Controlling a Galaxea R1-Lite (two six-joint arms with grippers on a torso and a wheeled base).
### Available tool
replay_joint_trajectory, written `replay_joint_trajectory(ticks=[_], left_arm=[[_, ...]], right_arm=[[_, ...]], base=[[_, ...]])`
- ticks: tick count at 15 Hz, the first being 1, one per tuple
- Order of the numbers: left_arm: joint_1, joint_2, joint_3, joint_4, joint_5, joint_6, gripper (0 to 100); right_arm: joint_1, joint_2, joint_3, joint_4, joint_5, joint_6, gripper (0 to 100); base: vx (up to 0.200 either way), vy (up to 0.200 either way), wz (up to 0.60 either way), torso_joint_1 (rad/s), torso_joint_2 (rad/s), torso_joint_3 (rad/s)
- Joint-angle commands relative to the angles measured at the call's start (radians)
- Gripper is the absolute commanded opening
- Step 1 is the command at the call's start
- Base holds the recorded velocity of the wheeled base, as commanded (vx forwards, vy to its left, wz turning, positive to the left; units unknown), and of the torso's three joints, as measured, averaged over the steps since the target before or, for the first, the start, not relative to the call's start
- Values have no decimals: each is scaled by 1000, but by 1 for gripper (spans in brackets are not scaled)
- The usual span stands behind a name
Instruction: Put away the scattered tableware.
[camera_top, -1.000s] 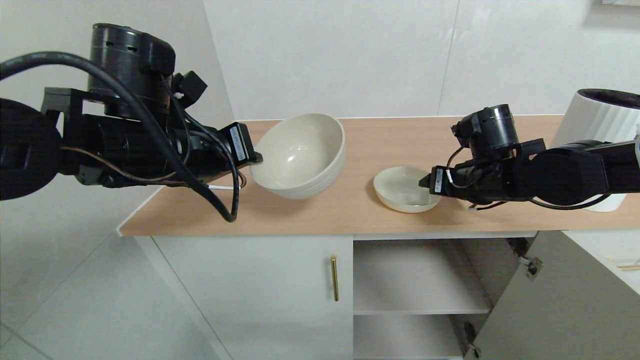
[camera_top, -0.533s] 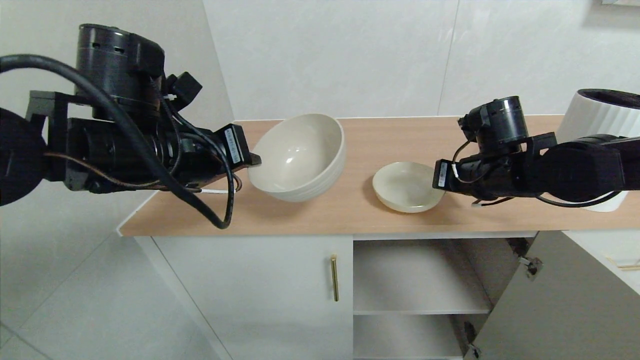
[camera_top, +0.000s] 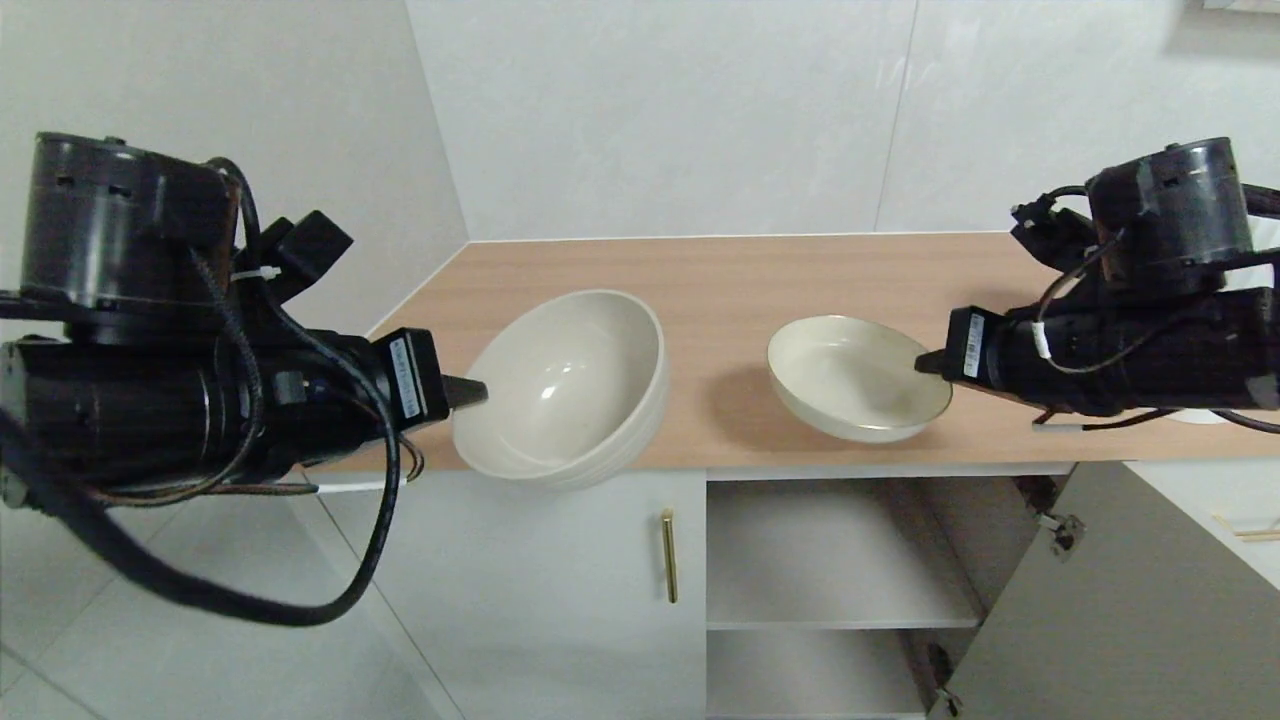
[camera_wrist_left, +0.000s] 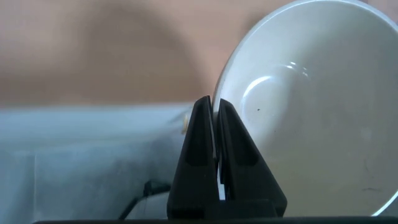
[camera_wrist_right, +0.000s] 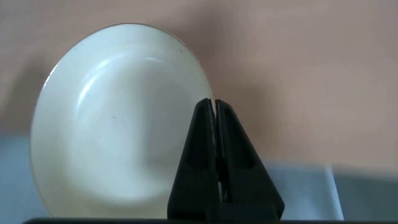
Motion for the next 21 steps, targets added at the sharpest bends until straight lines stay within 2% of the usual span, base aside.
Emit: replay_joint_trajectory(ticks=[1,5,7,9,13,16,21], left_arm=[[-7,-83,70,0,0,-6,0],[-10,-143,139,0,-1,-14,0],[-10,-141,143,0,-1,-12,0],[-18,-129,146,0,-3,-11,0],[-27,-114,146,0,-3,-11,0],[-27,-95,146,0,-3,-11,0],[-27,-91,146,0,-3,-11,0]], right_arm=[[0,-129,102,2,12,-1,0],[9,-195,202,-7,12,-8,0],[9,-193,238,-10,12,-20,0],[-9,-161,295,-87,9,-97,0],[-37,-124,349,-236,7,-98,0],[-43,-100,353,-253,3,-100,0],[-46,-75,353,-259,3,-101,0]], base=[[0,0,0,0,0,0],[-200,0,0,1,2,2],[0,0,0,0,0,0],[0,0,0,0,0,0],[0,0,0,0,0,0],[0,0,0,-12,30,19],[0,0,0,-146,389,235]])
